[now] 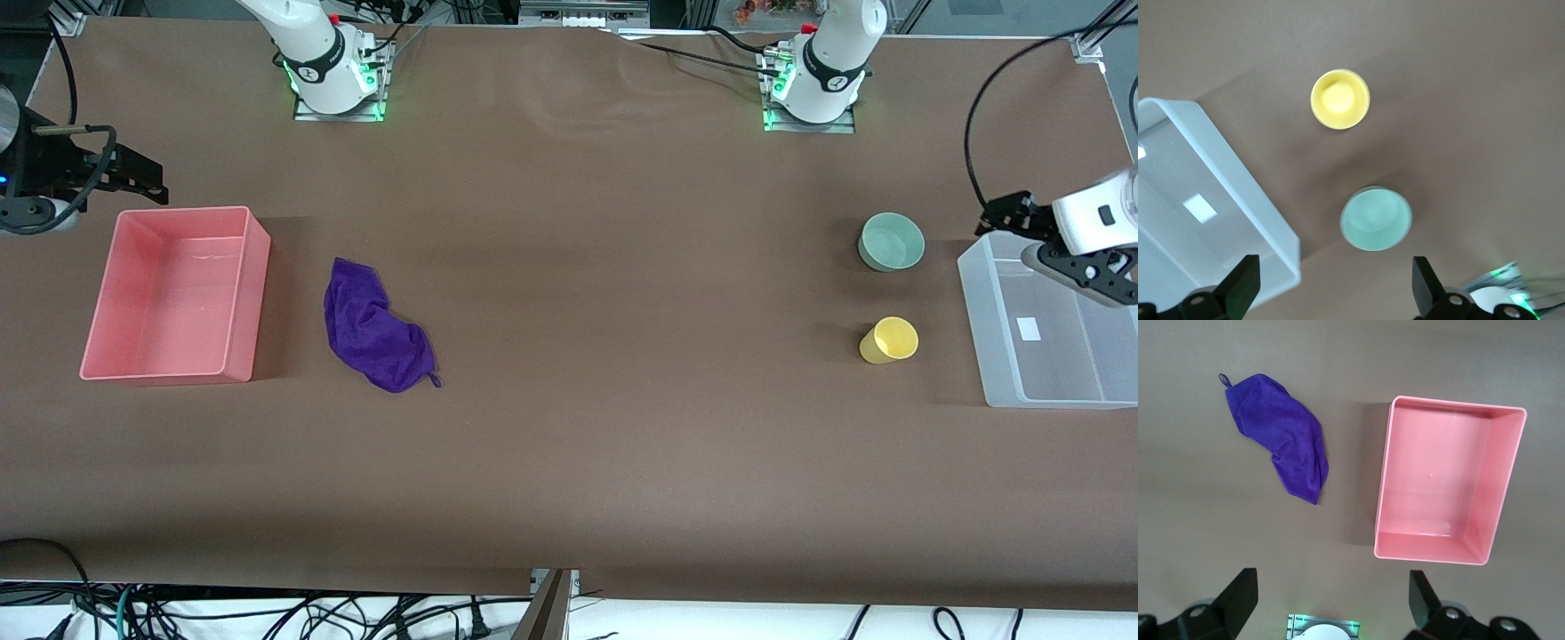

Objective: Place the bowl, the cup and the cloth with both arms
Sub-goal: 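Lower the left gripper onto the green cup while the right gripper reaches the cloth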

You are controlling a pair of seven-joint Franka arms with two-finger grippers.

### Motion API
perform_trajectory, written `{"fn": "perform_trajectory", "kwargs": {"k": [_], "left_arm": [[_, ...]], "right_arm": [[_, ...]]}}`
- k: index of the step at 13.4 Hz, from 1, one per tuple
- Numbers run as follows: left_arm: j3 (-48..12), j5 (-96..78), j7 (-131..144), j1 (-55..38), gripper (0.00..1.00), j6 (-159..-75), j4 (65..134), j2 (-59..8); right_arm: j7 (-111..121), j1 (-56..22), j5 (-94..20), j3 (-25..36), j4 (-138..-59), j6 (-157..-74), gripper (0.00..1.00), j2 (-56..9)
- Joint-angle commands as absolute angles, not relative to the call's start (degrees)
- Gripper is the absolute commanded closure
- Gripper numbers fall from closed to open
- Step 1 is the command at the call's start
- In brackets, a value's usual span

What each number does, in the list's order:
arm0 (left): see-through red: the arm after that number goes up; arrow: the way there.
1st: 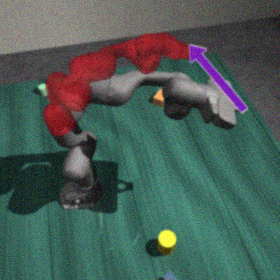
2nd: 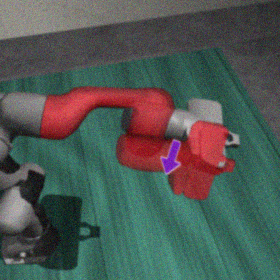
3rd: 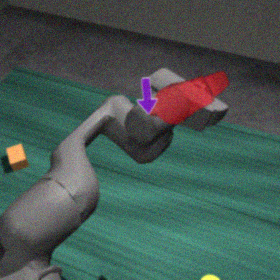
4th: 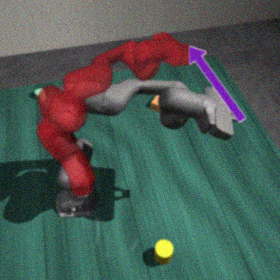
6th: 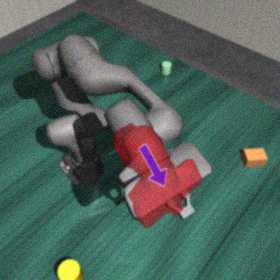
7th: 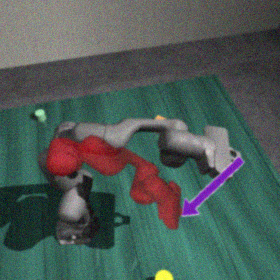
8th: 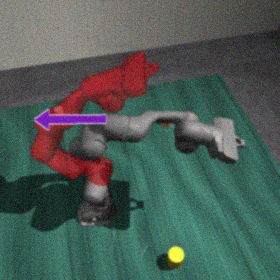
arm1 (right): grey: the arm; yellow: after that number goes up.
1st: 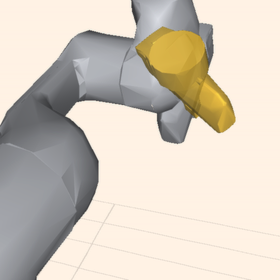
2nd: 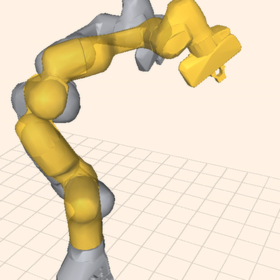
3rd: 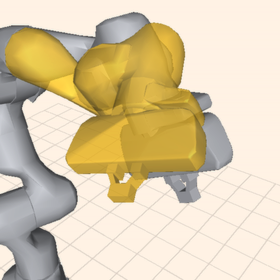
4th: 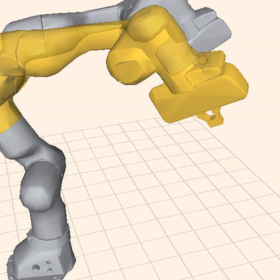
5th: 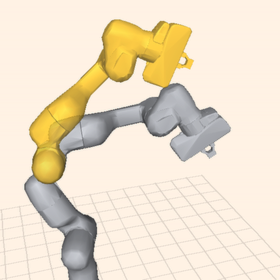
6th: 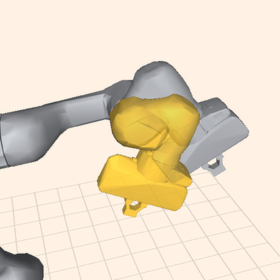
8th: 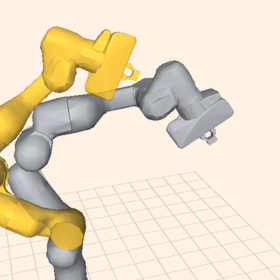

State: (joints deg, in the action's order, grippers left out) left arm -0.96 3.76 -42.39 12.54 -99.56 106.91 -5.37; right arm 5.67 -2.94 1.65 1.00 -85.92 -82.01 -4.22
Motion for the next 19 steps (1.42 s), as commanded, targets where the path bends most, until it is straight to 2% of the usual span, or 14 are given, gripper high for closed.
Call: {"fn": "perform_trajectory", "kwargs": {"k": [1,5,6,10,11,13,14,19], "left_arm": [[-1.58,5.36,-51.30,15.54,0.00,-110.52,118.78,-4.39],[-1.67,5.27,-59.93,19.68,0.02,-135.04,134.18,-6.66],[-1.67,5.27,-60.29,19.69,0.04,-137.96,134.73,-8.85],[-1.85,4.48,-60.56,20.30,0.13,-140.36,135.70,-14.76],[-2.19,4.48,-60.90,21.43,0.31,-140.45,135.79,-15.29],[-2.20,4.31,-61.70,21.53,0.86,-140.45,135.79,-17.30],[-2.20,4.39,-61.70,21.62,1.00,-140.45,135.79,-17.58],[-2.98,4.22,-63.98,21.53,1.00,-137.31,134.83,-15.30]], "right_arm": [[6.24,-2.90,2.11,0.79,-84.64,-82.53,0.00,-6.15],[6.24,-3.25,2.81,0.70,-86.12,-86.55,0.00,-13.26],[5.54,-3.60,2.29,0.36,-89.18,-89.70,0.00,-14.49],[-3.33,-4.83,2.37,-2.98,-101.93,-109.12,0.00,-16.78],[-3.77,-5.44,2.37,-3.25,-103.08,-112.21,0.00,-18.18],[-3.96,-7.28,2.46,-3.25,-105.37,-118.70,0.00,-20.91],[-3.96,-7.64,2.55,-3.25,-106.51,-122.22,0.00,-22.57],[-3.96,-9.57,2.55,-3.25,-110.29,-134.19,0.00,-28.73]]}}
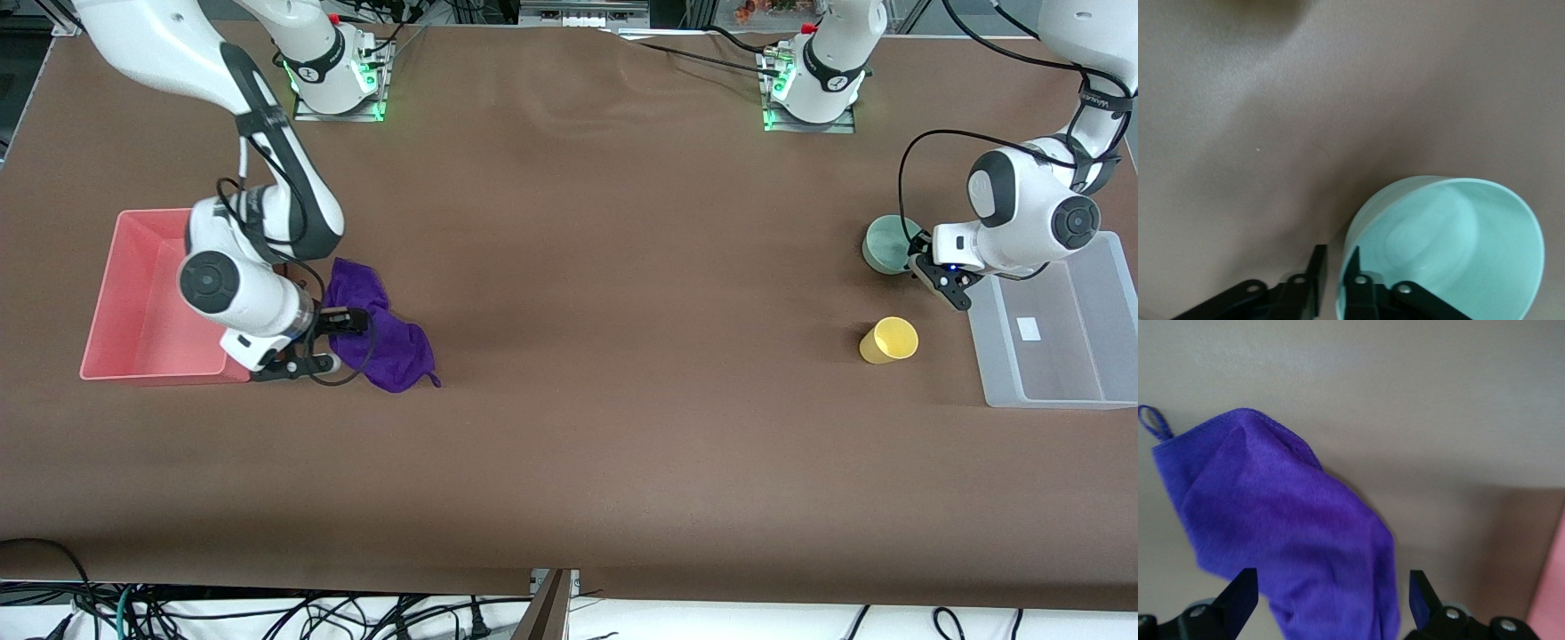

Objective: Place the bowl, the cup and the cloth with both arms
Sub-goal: 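Carry the green cup into the clear bin while the right gripper grasps the cloth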

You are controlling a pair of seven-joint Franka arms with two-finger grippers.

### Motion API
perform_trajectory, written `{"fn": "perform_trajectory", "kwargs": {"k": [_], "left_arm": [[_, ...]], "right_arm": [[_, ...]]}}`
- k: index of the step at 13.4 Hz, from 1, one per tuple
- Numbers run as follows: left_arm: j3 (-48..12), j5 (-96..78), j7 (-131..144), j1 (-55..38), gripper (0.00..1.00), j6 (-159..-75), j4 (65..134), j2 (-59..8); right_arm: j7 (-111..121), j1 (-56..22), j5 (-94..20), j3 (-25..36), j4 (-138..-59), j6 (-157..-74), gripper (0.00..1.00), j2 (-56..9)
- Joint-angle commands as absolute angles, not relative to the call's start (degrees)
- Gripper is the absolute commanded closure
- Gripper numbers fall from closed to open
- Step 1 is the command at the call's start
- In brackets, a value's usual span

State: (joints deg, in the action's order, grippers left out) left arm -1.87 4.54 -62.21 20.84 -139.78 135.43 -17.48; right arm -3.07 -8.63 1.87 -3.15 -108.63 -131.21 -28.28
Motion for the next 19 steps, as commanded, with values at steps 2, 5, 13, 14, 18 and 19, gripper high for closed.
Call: {"fn": "perform_trajectory", "kwargs": {"k": [2,5,13,14,18,19], "left_arm": [[-5.43,1.95,-63.90,21.45,1.00,-129.33,132.03,-11.18],[-5.63,2.28,-64.07,21.53,1.00,-111.85,117.03,-11.86],[-4.92,13.36,-73.47,32.59,1.00,-110.90,84.66,-34.07],[-4.92,13.01,-73.91,33.74,1.00,-113.79,84.38,-36.02],[-5.10,10.63,-75.23,37.79,1.00,-125.15,85.08,-42.61],[-5.10,10.55,-75.15,37.88,1.00,-125.50,85.08,-43.50]], "right_arm": [[-4.04,-9.76,2.55,-3.25,-111.88,-136.83,0.00,-29.88],[-4.04,-9.76,2.46,-3.34,-115.83,-143.50,0.11,-30.32],[-2.99,-9.76,2.55,-3.25,-114.53,-141.52,1.00,-30.06],[-2.64,-9.76,2.64,-3.25,-113.30,-138.72,1.00,-28.93],[-1.06,-9.32,2.90,-2.81,-101.46,-116.35,1.00,-25.32],[0.08,-9.14,2.90,-2.55,-97.60,-109.93,1.00,-24.96]]}}
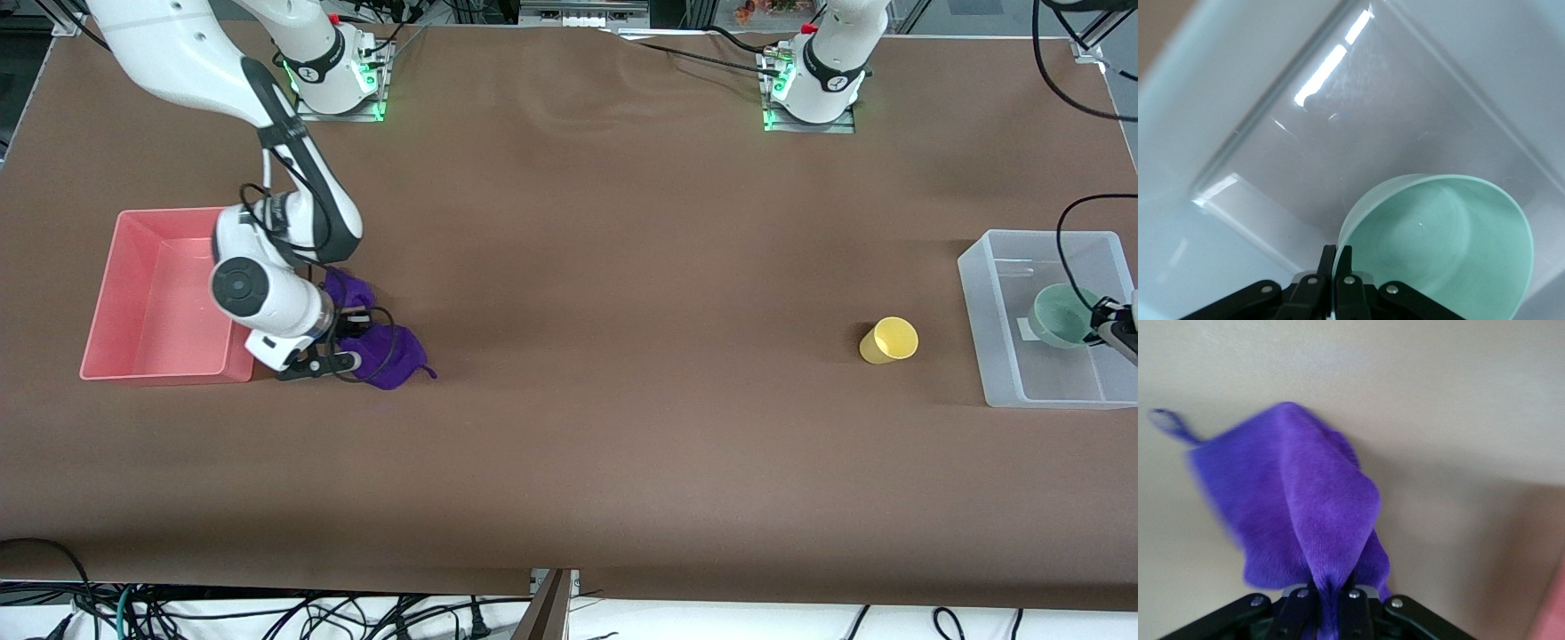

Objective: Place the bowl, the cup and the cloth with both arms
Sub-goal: 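Lift the purple cloth into the pink bin while the left gripper reaches the yellow cup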

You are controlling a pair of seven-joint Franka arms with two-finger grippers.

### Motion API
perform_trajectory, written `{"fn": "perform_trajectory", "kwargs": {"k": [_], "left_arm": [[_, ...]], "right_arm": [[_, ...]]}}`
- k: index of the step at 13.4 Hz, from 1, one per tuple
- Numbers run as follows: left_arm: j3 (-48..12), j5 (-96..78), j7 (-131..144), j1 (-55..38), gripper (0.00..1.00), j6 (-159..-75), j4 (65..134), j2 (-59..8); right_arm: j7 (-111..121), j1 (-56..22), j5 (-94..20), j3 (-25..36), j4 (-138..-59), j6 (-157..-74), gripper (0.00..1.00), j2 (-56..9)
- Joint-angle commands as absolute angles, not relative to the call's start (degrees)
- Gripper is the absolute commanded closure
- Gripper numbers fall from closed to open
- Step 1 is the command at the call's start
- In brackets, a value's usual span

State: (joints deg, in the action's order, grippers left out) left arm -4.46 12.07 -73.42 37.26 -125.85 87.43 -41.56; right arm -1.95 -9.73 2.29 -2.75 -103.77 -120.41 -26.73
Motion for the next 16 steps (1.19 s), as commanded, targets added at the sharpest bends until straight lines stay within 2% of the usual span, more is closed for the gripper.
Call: {"fn": "perform_trajectory", "kwargs": {"k": [1,2,3,6,8,11,14,16], "left_arm": [[-5.27,10.55,-75.23,37.79,0.63,-125.42,85.17,-43.59],[-5.71,10.46,-75.58,37.71,0.02,-124.81,85.08,-43.25],[-6.84,10.11,-76.11,37.71,0.00,-123.85,84.99,-42.46],[-9.74,7.04,-73.14,36.83,0.00,-110.97,82.10,-36.59],[-13.17,7.81,-67.97,34.73,0.00,-104.61,80.95,-32.98],[-13.80,7.74,-53.32,28.85,0.00,-100.73,81.73,-31.03],[-15.20,6.94,-37.31,25.41,0.00,-102.29,87.34,-31.64],[-15.47,6.94,-34.37,24.79,0.00,-108.16,94.01,-31.38]], "right_arm": [[1.48,-9.05,2.90,-1.68,-93.64,-103.60,1.00,-24.35],[3.32,-9.05,2.90,-0.71,-89.86,-97.44,1.00,-23.82],[5.60,-9.05,2.90,0.43,-86.26,-92.16,1.00,-23.47],[14.12,-9.05,3.95,5.86,-80.25,-79.48,1.00,-21.98],[22.54,-8.88,6.05,10.78,-80.51,-78.66,1.00,-21.10],[31.53,-8.88,6.33,17.82,-83.05,-79.45,1.00,-21.53],[32.34,-8.88,6.42,20.47,-87.26,-81.64,1.00,-21.80],[34.26,-8.88,6.85,22.67,-91.82,-86.46,1.00,-21.88]]}}
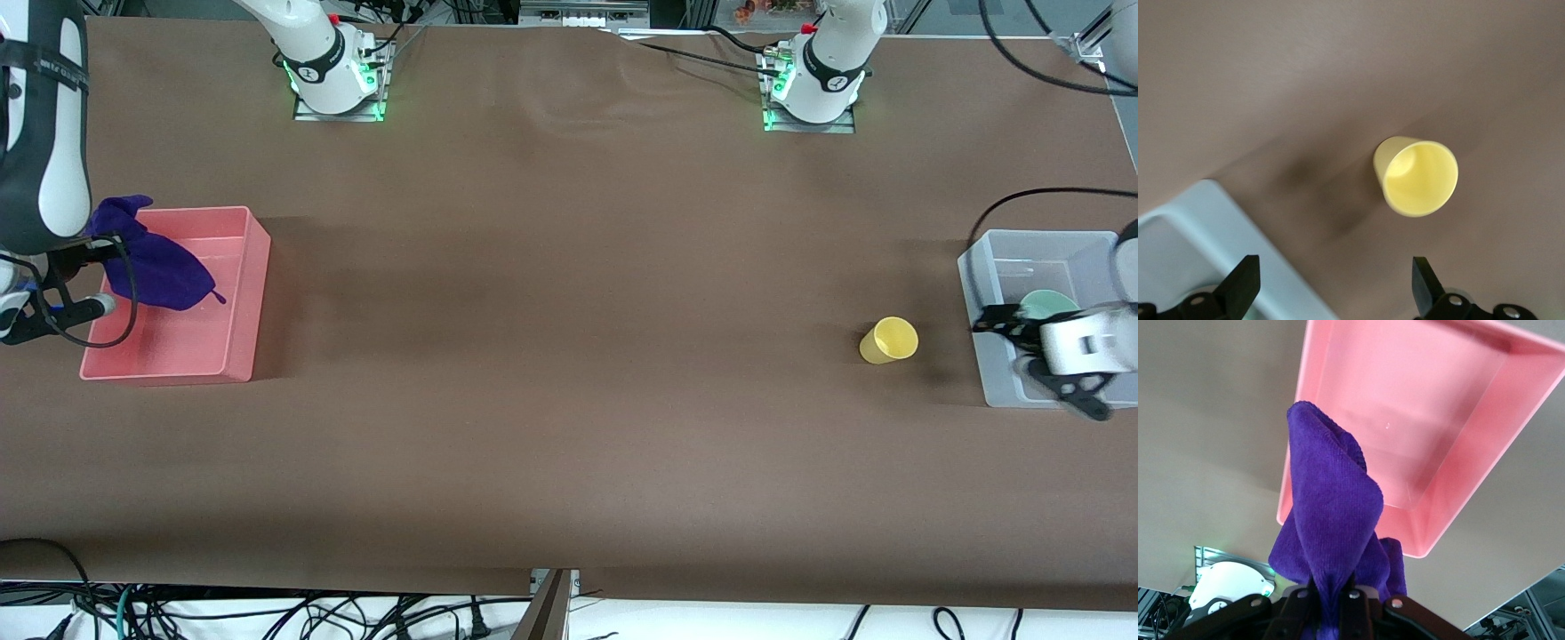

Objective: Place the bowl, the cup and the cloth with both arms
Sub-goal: 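Release the cloth in the pink bin while the left gripper carries the yellow cup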

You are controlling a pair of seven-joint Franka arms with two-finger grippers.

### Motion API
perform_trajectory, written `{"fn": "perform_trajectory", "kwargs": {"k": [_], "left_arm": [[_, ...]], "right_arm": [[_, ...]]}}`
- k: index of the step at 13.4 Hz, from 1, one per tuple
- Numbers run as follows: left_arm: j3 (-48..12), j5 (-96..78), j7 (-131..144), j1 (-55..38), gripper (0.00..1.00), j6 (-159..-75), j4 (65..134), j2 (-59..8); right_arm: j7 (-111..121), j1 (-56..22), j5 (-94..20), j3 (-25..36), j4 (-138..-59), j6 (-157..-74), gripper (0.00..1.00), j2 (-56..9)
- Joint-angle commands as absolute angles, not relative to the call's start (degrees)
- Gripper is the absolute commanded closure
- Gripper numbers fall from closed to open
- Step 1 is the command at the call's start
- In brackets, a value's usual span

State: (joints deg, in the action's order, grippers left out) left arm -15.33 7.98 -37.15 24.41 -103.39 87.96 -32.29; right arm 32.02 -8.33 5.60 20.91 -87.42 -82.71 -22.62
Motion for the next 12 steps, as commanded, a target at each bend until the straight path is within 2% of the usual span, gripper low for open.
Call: {"fn": "perform_trajectory", "kwargs": {"k": [1,2,3,4,5,6,10,12], "left_arm": [[-15.56,6.94,-34.28,24.79,0.01,-112.20,96.91,-31.38],[-15.64,6.77,-34.02,24.79,0.08,-115.80,99.29,-31.64],[-15.64,5.72,-33.32,24.70,0.21,-117.93,100.36,-32.95],[-15.56,3.10,-32.01,24.70,0.42,-118.12,100.37,-34.44],[-15.56,2.73,-31.64,24.52,0.78,-118.30,99.94,-35.41],[-15.56,2.46,-31.64,24.61,1.00,-118.30,99.84,-35.59],[-15.64,2.46,-32.34,24.61,1.00,-117.69,99.23,-34.81],[-15.73,2.81,-32.17,24.61,1.00,-114.98,98.09,-31.92]], "right_arm": [[35.15,-8.88,6.86,23.55,-93.76,-89.09,1.00,-22.32],[35.24,-8.88,6.86,24.08,-96.04,-91.30,1.00,-22.50],[35.24,-8.70,6.86,24.17,-98.41,-93.67,1.00,-22.67],[35.24,-8.01,6.86,24.34,-100.61,-96.21,1.00,-22.76],[35.16,-7.91,6.77,24.35,-102.55,-99.11,1.00,-23.02],[35.16,-7.91,6.59,24.43,-103.96,-102.01,1.00,-23.64],[34.89,-7.91,5.72,24.35,-107.31,-111.60,1.00,-26.89],[34.54,-7.91,4.84,24.26,-107.40,-114.33,1.00,-28.91]]}}
